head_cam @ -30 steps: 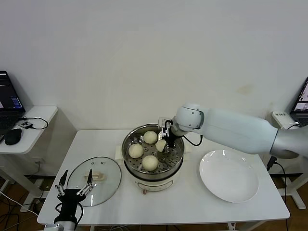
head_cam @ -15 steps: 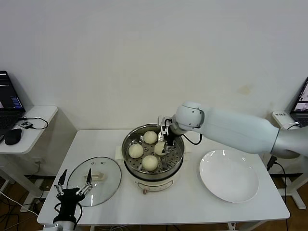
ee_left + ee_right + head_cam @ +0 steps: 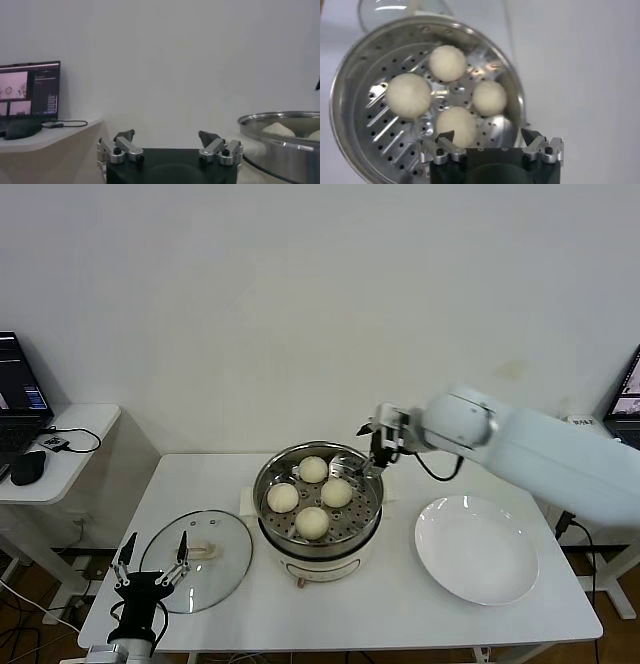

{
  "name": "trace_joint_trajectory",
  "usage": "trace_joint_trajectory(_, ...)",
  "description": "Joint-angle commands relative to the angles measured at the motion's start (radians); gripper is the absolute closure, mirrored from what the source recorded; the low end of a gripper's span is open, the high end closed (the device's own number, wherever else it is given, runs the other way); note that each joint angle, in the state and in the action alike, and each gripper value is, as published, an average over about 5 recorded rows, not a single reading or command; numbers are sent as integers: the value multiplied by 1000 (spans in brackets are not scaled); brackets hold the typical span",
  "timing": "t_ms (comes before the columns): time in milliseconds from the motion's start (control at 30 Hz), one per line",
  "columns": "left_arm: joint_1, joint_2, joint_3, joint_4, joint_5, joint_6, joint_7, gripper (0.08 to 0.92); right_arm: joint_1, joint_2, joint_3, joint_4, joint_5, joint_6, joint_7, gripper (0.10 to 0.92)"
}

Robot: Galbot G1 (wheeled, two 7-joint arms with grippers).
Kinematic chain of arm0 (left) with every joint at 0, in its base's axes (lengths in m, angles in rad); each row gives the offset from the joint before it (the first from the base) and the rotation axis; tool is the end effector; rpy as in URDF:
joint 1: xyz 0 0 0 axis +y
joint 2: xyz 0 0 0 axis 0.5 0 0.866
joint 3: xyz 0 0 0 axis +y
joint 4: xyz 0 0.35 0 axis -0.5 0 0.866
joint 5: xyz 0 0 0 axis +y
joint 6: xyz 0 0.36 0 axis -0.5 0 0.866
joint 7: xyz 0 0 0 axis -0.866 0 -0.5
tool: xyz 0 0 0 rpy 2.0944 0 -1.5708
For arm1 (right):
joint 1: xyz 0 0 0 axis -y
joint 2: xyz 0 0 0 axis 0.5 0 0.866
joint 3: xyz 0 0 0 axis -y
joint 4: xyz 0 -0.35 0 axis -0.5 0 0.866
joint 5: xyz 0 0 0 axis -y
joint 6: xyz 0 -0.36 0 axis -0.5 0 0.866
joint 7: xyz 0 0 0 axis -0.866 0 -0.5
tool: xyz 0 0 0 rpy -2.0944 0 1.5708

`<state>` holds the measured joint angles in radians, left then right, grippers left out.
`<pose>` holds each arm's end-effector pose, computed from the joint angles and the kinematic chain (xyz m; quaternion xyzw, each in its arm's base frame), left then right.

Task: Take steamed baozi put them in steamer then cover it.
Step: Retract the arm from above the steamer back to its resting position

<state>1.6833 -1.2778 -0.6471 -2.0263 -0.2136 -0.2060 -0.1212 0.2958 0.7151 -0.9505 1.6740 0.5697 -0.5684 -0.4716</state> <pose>0.1559 0.0935 -0.3289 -0.0406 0.9978 0.0473 0.0236 0.4698 -0.0026 -0.0734 0.4381 -0.7557 0.4393 0.2098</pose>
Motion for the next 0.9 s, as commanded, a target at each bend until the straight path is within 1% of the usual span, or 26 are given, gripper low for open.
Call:
trace_joint_trajectory(33, -1, 0, 6, 18, 24, 0, -4, 177, -814, -320, 731, 251, 44, 310, 482, 203)
trace_joint_trajectory(133, 1, -4, 10, 20, 43, 0, -8, 177, -1107, -266, 1034, 248, -7, 403, 519, 202)
trace_joint_trajectory(233, 7, -7, 11, 19, 75, 5, -14, 177, -1339, -150, 1283, 239, -82, 497, 519, 203)
trace_joint_trajectory(333, 11, -8, 12, 20, 138, 21, -27, 177, -1507, -3, 1478, 237, -151, 565, 478, 203)
trace_joint_trajectory(433, 7, -5, 11, 32, 242, 53, -43, 177, -1625, 145, 1636, 238, -187, 620, 397, 202)
trace_joint_trajectory(533, -6, 3, 4, 54, 393, 91, -62, 177, -1720, 284, 1747, 247, -191, 667, 316, 203)
trace_joint_trajectory(633, -30, 22, -15, 93, 615, 111, -92, 177, -1787, 400, 1811, 254, -208, 702, 274, 203)
trace_joint_trajectory(767, -65, 49, -89, 180, 999, 50, -154, 177, -1853, 501, 1860, 253, -253, 733, 261, 202)
trace_joint_trajectory(833, -53, 67, -134, 202, 1145, 14, -182, 177, -1875, 534, 1873, 247, -279, 751, 260, 203)
trace_joint_trajectory(900, -18, 87, -159, 200, 1221, -1, -192, 177, -1885, 556, 1884, 237, -295, 766, 262, 203)
